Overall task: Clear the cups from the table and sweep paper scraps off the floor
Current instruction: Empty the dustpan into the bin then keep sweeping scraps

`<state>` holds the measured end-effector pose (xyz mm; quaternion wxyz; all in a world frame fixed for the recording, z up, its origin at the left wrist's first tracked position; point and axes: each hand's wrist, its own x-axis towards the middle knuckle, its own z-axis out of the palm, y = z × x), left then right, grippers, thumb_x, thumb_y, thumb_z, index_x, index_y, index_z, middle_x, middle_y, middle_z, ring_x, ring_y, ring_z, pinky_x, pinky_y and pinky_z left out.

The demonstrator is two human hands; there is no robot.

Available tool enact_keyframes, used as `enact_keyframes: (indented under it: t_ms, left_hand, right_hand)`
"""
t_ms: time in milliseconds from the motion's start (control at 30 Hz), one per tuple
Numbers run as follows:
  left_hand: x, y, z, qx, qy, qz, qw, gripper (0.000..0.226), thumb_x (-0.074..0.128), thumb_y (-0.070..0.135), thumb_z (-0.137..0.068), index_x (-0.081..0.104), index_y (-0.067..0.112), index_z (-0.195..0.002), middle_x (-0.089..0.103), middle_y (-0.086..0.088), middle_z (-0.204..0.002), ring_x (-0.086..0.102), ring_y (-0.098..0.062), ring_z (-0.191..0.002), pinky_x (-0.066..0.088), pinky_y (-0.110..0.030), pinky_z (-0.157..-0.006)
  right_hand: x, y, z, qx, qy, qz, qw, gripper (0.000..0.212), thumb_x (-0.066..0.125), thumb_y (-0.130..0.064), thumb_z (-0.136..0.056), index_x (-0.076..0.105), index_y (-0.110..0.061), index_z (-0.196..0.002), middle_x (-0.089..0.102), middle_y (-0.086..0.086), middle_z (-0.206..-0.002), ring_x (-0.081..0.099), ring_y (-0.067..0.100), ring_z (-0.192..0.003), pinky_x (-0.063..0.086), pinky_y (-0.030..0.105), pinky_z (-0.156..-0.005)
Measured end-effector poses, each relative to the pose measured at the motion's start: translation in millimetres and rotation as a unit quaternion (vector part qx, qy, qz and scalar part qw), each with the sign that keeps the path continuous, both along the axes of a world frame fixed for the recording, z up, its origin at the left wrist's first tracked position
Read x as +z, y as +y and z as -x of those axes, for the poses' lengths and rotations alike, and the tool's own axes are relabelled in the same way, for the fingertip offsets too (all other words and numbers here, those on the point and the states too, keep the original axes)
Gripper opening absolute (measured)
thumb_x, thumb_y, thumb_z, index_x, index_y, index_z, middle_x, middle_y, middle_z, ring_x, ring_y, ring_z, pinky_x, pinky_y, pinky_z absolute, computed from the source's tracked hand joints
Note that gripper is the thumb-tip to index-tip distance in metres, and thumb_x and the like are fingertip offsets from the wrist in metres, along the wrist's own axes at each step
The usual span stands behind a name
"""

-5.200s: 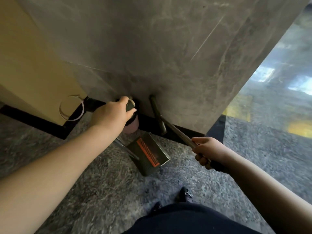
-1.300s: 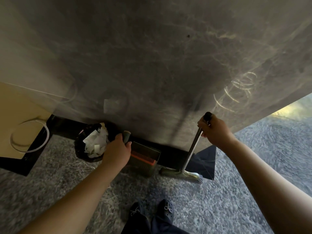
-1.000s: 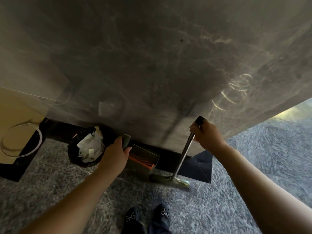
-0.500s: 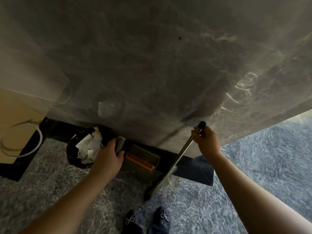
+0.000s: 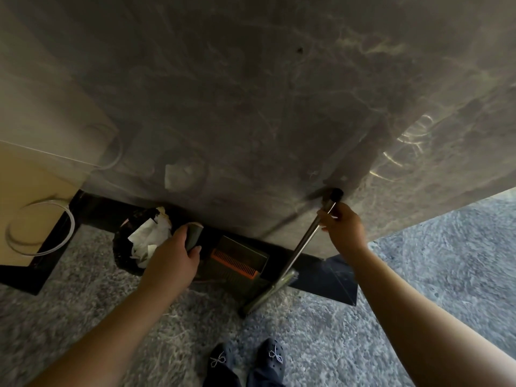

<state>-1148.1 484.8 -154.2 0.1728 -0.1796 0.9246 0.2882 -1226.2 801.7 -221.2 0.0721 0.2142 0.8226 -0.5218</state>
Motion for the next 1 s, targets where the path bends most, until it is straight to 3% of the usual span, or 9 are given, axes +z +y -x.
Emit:
enact_keyframes:
  t_ms: [100,300,433,567,700,800,1000]
  left_hand:
    - [1,-2,-1,0.001,-0.02,0.013,1.0,0.059,0.051,0.032,-0.1,0.029,0.018,-0.152,0.059,-0.018,-0.129,0.058,-0.036,-0.111,0.05,-0.041,-0.085]
    - [-1,1,-1,0.011,-0.018,-0.002,1.0,0.059,0.053,0.033,-0.099,0.03,0.018,-0.151,0.057,-0.017,-0.131,0.055,-0.036,-0.116,0.048,-0.047,-0.094]
    - [-1,0,-4,0.014,-0.001,0.007,1.0,0.062,0.054,0.033,-0.098,0.027,0.02,-0.153,0.052,-0.014,-0.138,0.052,-0.033,-0.122,0.047,-0.044,-0.097]
    - [-2,-6,-5,-0.002,0.012,0.015,1.0,0.066,0.055,0.029,-0.098,0.022,0.021,-0.155,0.051,-0.011,-0.141,0.054,-0.03,-0.122,0.049,-0.039,-0.093]
    - [-4,-9,-6,-0.003,0.021,0.017,1.0,0.067,0.056,0.025,-0.098,0.022,0.02,-0.155,0.05,-0.01,-0.143,0.053,-0.029,-0.124,0.046,-0.038,-0.095]
    - [-5,-13,-7,-0.004,0.022,0.032,0.999,0.068,0.055,0.024,-0.097,0.02,0.021,-0.155,0.051,-0.011,-0.141,0.054,-0.03,-0.122,0.047,-0.041,-0.094]
    - [-8,-21,-8,-0.03,0.012,0.051,0.998,0.073,0.056,0.026,-0.096,0.014,0.026,-0.156,0.046,-0.01,-0.145,0.052,-0.03,-0.124,0.049,-0.044,-0.092]
  right_hand:
    - [2,1,-1,0.02,-0.007,0.004,1.0,0.012,0.059,-0.016,-0.094,0.059,-0.009,-0.104,0.07,0.015,-0.09,0.068,0.024,-0.076,0.056,0.032,-0.071]
    - [5,3,-2,0.076,-0.004,-0.027,0.997,0.009,0.058,-0.017,-0.094,0.059,-0.013,-0.102,0.067,0.002,-0.08,0.064,0.011,-0.068,0.047,0.012,-0.058]
    - [0,6,-2,0.05,0.003,-0.027,0.998,0.012,0.062,-0.02,-0.092,0.06,-0.013,-0.102,0.069,0.006,-0.082,0.067,0.021,-0.076,0.053,0.03,-0.073]
    - [-9,8,-3,0.034,-0.001,-0.015,0.999,0.021,0.064,-0.017,-0.09,0.061,-0.014,-0.111,0.07,0.006,-0.095,0.066,0.013,-0.072,0.048,0.014,-0.061]
    - [-13,11,-8,0.03,-0.011,0.015,0.999,0.035,0.065,-0.013,-0.09,0.057,-0.013,-0.125,0.066,0.007,-0.111,0.068,0.023,-0.087,0.056,0.03,-0.072]
    - [-12,11,-9,0.024,-0.012,0.027,0.999,0.041,0.065,-0.011,-0.09,0.054,-0.013,-0.13,0.064,0.007,-0.115,0.067,0.023,-0.087,0.056,0.028,-0.069]
    - [-12,7,-9,0.027,-0.018,0.006,0.999,0.047,0.065,-0.013,-0.09,0.05,-0.015,-0.134,0.059,0.01,-0.125,0.066,0.023,-0.088,0.058,0.038,-0.077]
